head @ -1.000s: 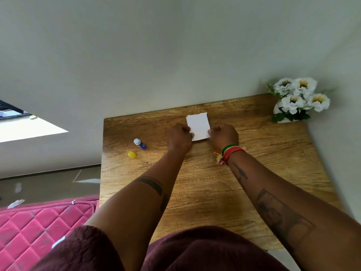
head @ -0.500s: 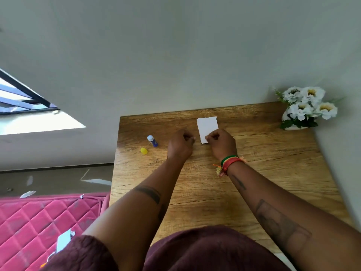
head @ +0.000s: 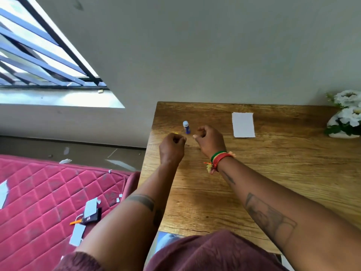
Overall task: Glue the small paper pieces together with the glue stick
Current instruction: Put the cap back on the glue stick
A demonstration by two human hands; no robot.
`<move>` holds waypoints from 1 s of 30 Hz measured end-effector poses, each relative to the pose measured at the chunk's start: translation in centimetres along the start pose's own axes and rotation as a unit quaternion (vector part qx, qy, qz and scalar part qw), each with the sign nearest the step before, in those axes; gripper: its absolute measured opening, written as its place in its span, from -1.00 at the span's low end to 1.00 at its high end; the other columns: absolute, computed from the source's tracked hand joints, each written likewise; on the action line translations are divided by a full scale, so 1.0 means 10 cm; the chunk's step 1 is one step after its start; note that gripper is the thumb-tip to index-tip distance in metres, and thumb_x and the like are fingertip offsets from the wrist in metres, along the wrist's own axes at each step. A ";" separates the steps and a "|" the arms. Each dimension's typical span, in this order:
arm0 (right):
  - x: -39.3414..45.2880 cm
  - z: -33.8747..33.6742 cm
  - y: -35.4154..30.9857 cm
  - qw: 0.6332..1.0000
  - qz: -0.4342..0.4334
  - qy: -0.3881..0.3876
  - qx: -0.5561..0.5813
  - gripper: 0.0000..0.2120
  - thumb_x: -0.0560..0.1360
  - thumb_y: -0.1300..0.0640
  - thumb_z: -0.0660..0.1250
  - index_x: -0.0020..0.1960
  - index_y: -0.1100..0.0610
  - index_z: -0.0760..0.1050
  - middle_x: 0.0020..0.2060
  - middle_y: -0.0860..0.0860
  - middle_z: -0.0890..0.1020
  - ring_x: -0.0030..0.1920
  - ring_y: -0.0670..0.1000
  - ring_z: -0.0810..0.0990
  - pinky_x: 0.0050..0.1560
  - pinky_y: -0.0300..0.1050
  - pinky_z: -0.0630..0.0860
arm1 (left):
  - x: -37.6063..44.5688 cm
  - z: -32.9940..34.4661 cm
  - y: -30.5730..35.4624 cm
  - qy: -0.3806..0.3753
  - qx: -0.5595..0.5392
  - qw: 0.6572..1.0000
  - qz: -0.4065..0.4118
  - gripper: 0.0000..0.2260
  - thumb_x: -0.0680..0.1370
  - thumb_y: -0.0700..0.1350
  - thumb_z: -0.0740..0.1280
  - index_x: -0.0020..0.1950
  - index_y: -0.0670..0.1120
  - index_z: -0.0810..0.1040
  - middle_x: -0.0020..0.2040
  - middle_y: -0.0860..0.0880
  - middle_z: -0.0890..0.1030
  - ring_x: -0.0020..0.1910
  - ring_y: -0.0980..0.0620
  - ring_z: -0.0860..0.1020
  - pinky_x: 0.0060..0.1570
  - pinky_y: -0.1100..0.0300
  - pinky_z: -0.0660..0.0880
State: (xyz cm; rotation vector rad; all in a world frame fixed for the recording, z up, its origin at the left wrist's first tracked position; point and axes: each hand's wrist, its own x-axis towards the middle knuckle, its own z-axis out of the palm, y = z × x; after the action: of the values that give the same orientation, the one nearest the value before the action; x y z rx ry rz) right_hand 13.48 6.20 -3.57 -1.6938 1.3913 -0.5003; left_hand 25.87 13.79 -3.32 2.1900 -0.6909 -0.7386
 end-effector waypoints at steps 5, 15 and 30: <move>0.16 0.23 -0.13 0.999 0.003 -0.002 -0.038 -0.42 0.46 0.01 0.52 0.44 0.03 0.45 0.30 0.11 0.54 0.25 0.11 0.56 0.24 0.01 0.54 | 0.13 -0.08 -0.04 0.018 -0.002 1.000 -0.018 -0.93 0.57 0.04 0.43 -0.05 0.07 0.63 -0.16 0.12 0.68 -0.16 0.08 0.66 -0.26 0.23 0.47; 0.30 0.24 -0.16 1.000 -0.006 -0.001 -0.026 -0.77 0.48 0.09 0.49 0.11 0.11 0.65 0.01 0.02 0.73 -0.01 0.03 0.67 -0.06 -0.12 0.54 | 0.22 -0.03 0.03 0.001 -0.005 1.000 0.004 -0.97 0.58 0.01 0.45 -0.04 0.13 0.63 -0.13 0.14 0.69 -0.13 0.10 0.67 -0.21 0.22 0.52; 0.03 -1.31 -0.07 0.997 -0.018 0.054 0.047 -0.74 0.61 0.05 0.33 0.25 0.07 0.63 0.08 0.02 0.71 0.08 0.05 0.67 0.15 0.11 0.60 | -0.20 0.65 1.34 -0.129 -0.062 0.979 0.144 -0.77 0.61 0.00 0.39 0.23 0.01 0.69 0.10 0.06 0.72 0.10 0.07 0.64 -0.08 0.25 0.46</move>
State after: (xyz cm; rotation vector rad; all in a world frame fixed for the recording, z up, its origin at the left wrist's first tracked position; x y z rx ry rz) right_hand 4.05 1.14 4.08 -1.6400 1.3936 -0.6756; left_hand 16.68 4.08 3.67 1.8461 -1.0399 -0.8935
